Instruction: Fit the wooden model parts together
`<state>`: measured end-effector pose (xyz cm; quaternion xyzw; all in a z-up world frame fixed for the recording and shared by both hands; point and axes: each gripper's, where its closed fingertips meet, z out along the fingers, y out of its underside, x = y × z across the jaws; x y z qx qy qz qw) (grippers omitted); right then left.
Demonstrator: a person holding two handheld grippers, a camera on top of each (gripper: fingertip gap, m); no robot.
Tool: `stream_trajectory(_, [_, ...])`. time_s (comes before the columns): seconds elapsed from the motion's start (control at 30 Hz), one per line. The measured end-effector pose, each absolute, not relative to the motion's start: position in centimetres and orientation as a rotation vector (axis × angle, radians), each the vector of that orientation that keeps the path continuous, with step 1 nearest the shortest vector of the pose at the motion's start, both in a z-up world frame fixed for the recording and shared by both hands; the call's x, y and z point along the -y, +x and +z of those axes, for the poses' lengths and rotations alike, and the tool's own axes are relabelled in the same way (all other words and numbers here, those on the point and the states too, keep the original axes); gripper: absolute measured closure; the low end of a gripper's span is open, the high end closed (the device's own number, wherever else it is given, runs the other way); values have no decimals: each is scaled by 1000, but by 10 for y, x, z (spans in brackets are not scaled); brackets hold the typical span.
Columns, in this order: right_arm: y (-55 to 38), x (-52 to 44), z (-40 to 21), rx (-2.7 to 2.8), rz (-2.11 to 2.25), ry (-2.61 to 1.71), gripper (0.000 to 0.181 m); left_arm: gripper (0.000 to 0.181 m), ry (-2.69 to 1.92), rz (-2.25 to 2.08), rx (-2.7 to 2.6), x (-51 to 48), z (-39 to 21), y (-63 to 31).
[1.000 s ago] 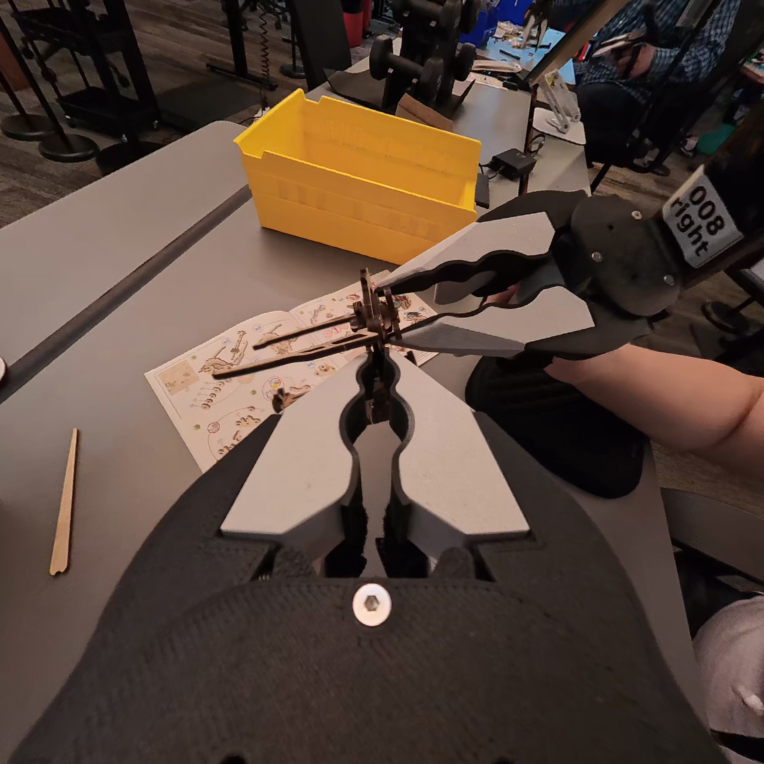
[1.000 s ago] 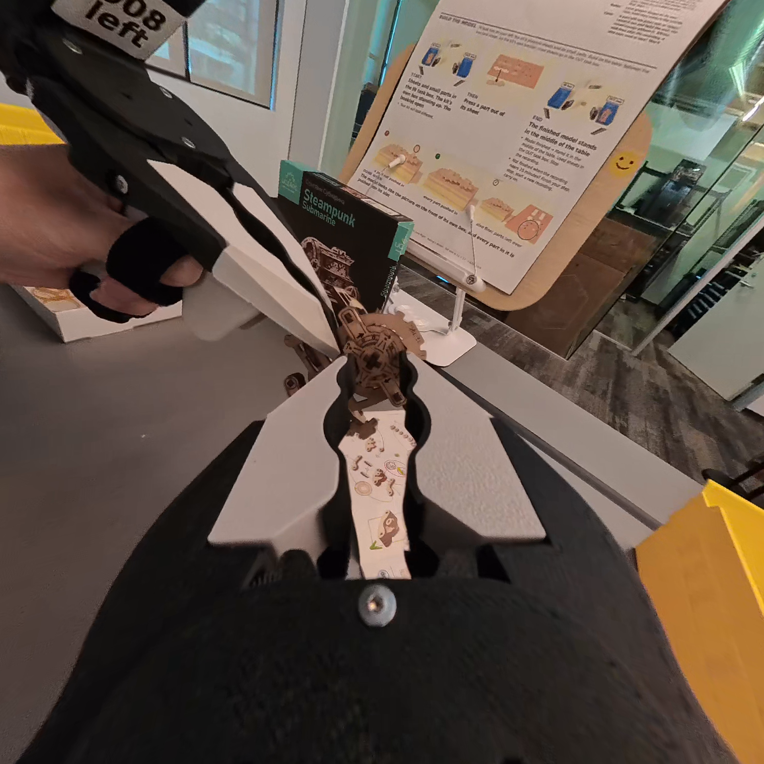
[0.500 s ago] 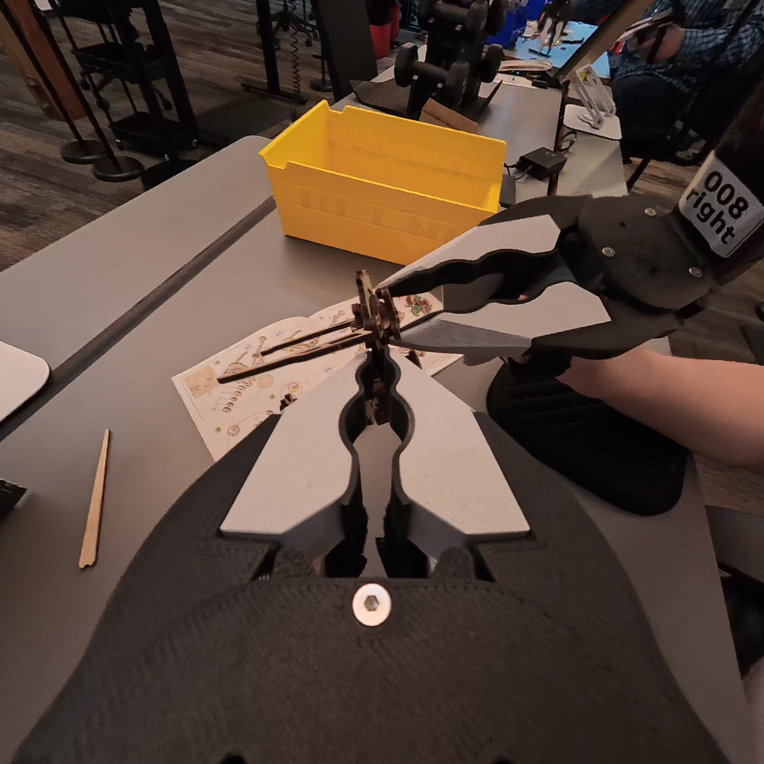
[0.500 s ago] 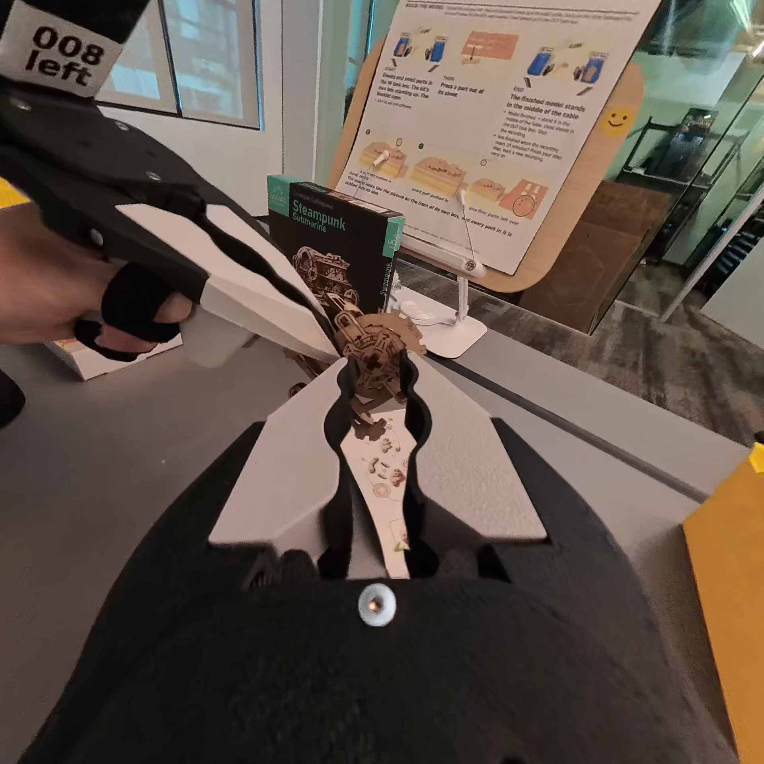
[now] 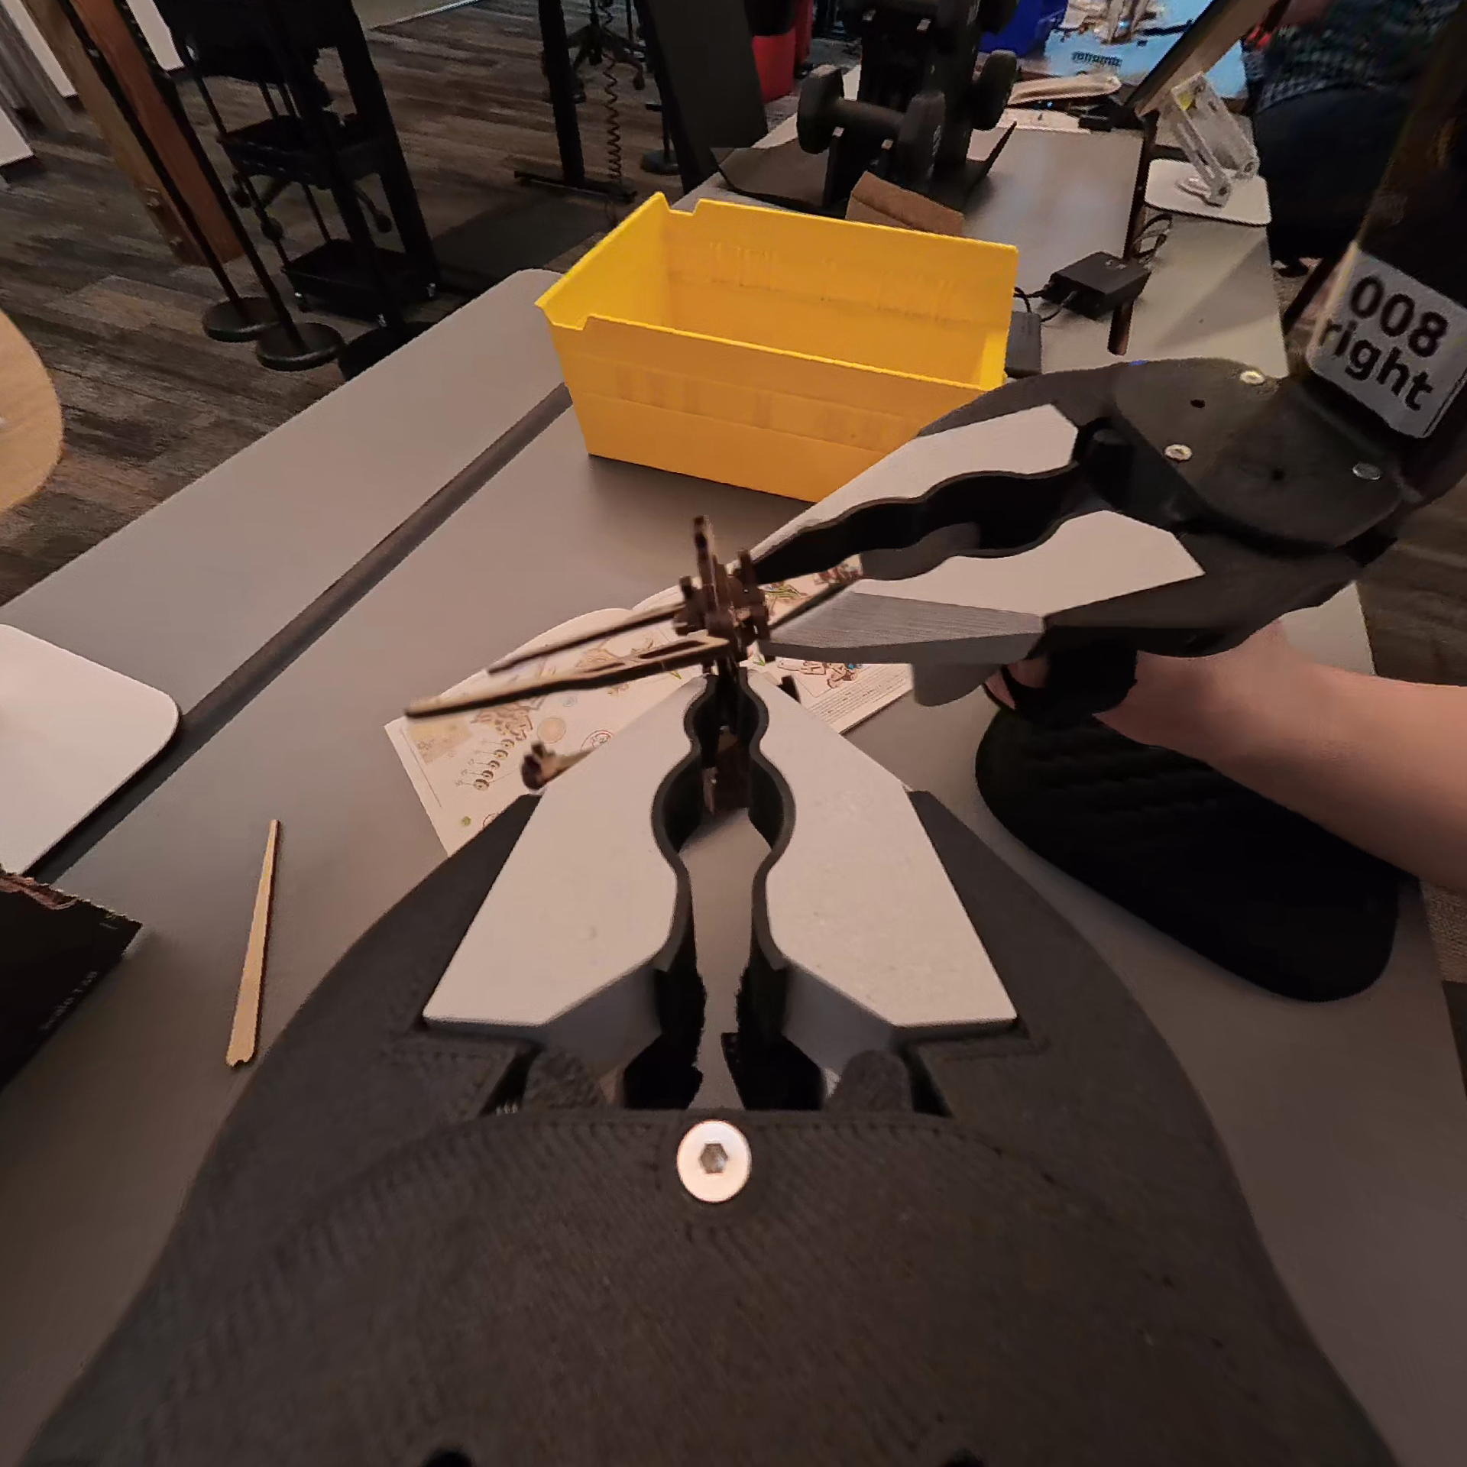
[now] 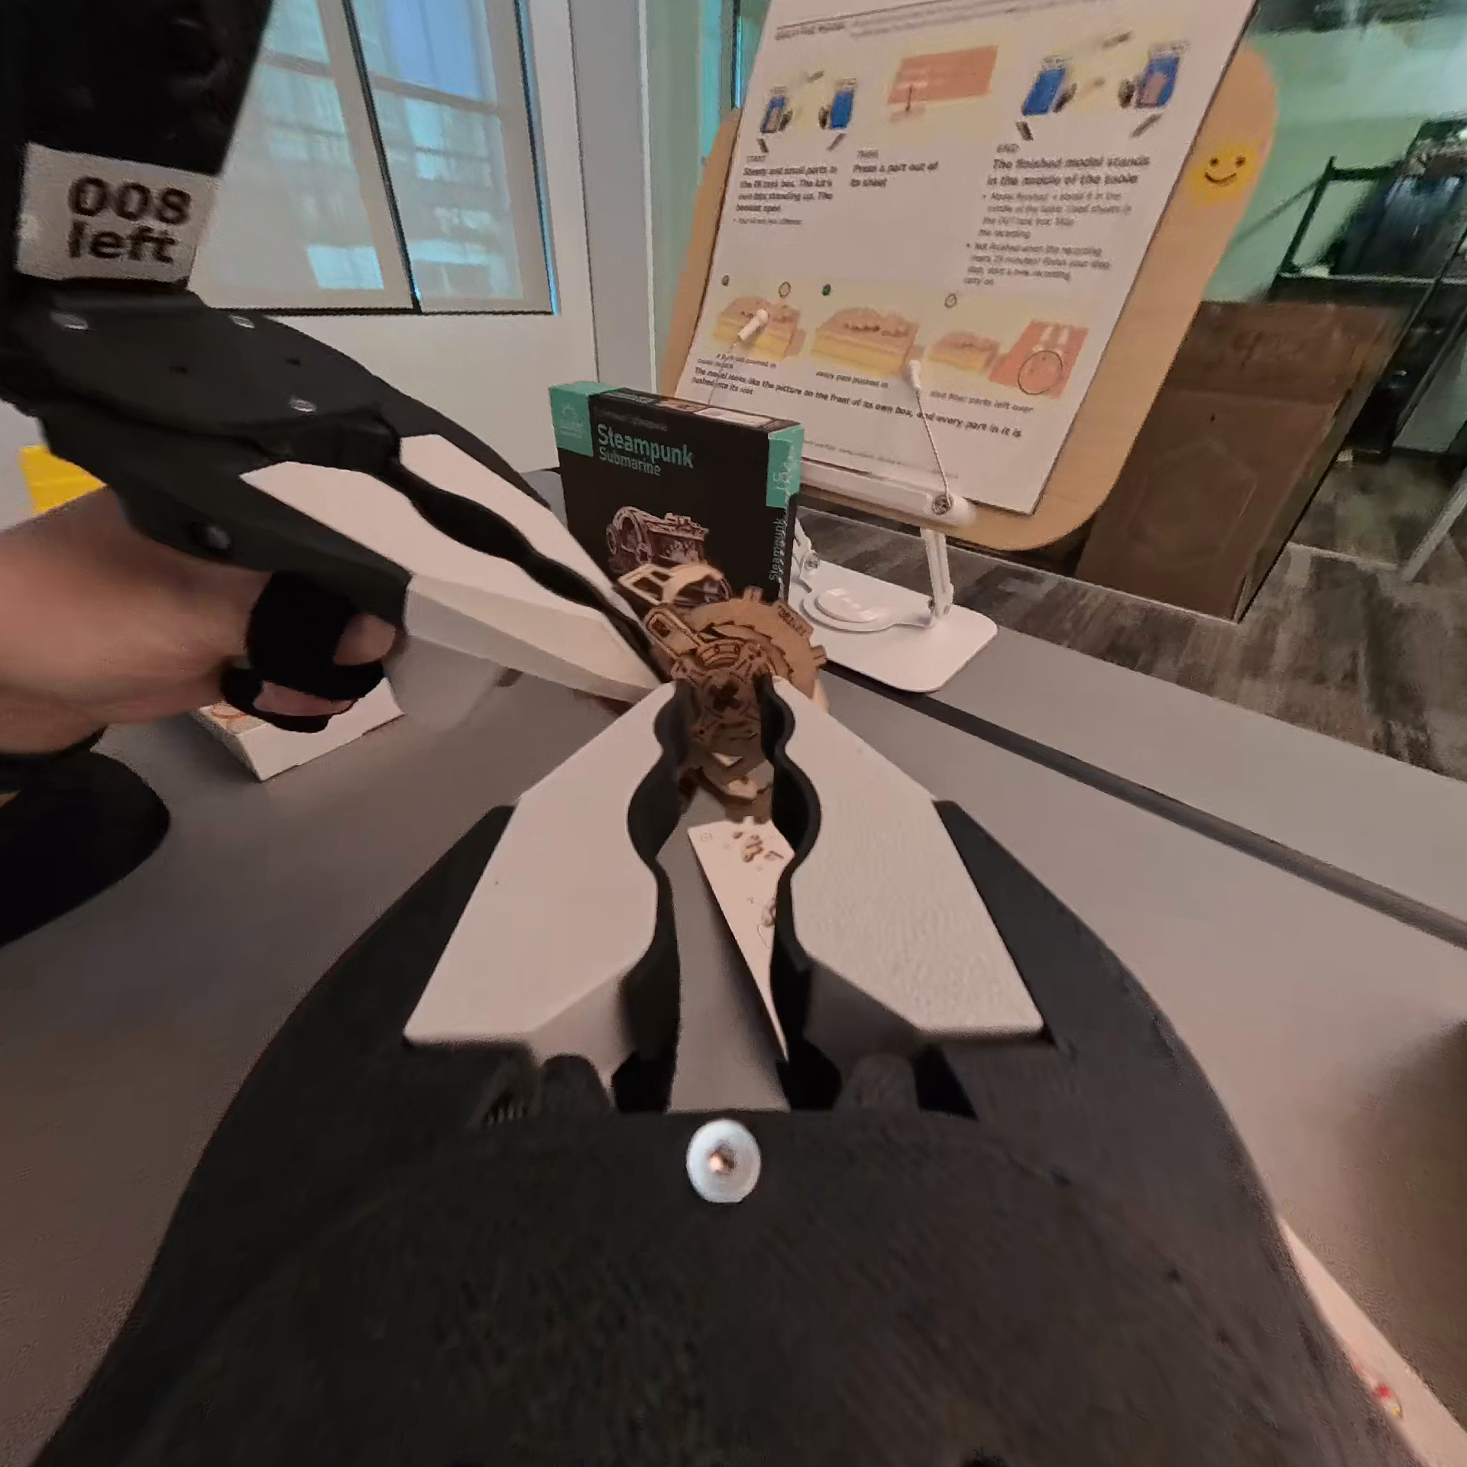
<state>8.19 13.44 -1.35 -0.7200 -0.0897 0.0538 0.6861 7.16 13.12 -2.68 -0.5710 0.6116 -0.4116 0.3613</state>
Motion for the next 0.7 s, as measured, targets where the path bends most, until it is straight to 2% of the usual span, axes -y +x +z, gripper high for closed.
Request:
stream_trajectory(0.2, [90,-130,-9,324,-83,-1570,155,181,-1364,-965,-1544,-141,-22,72])
stream_trajectory(0.37, [89,-124,0,422,-346,-1493,155,181,-1097,-728,-1452,-142,-9,75])
stream_trajectory(0.53, [88,-117,15,468,-503,-1397,156,181,-951,-678,-1377,-119,3,77])
stream_trajectory(0.7, [84,-110,23,490,-542,-1347,160,181,-828,-555,-1323,-106,11,74])
